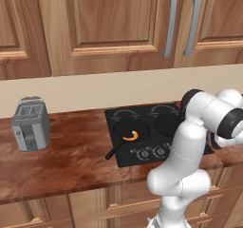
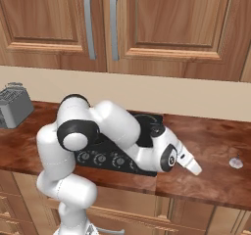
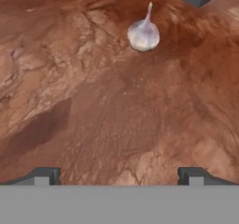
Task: Place both pans onto different burners. Then place the garlic and the shrimp on different pans.
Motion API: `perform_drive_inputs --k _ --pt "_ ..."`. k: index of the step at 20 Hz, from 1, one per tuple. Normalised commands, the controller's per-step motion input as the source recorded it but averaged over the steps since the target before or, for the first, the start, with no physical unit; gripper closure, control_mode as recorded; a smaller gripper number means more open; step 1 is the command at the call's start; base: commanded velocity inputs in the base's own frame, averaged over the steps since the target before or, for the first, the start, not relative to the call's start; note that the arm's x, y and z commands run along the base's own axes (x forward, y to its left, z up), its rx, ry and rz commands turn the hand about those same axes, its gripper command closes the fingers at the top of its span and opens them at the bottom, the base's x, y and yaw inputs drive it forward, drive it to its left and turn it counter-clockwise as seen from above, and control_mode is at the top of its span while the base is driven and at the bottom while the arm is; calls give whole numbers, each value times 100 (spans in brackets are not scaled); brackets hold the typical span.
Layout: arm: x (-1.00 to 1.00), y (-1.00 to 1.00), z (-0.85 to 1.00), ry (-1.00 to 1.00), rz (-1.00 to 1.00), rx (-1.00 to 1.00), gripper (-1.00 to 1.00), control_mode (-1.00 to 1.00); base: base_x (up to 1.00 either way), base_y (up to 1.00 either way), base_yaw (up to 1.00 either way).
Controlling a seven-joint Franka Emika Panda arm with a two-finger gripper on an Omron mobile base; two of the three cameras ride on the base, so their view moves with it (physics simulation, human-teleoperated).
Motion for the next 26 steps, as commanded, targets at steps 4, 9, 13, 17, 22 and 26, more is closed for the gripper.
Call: perform_drive_inputs --k 4,9,13,17,22,26 --pt "0 -52 58 -3 -8 6 -100 -100 0 0 0" --pt "1 -44 40 -3 -5 1 -100 -100 0 0 0" --pt "3 -32 27 -2 -2 0 -100 -100 0 0 0" --pt "5 -11 2 0 0 0 -100 -100 0 0 0" --pt "5 0 0 0 0 0 -100 -100 0 0 0" --pt "14 -13 15 0 0 0 -100 -100 0 0 0"
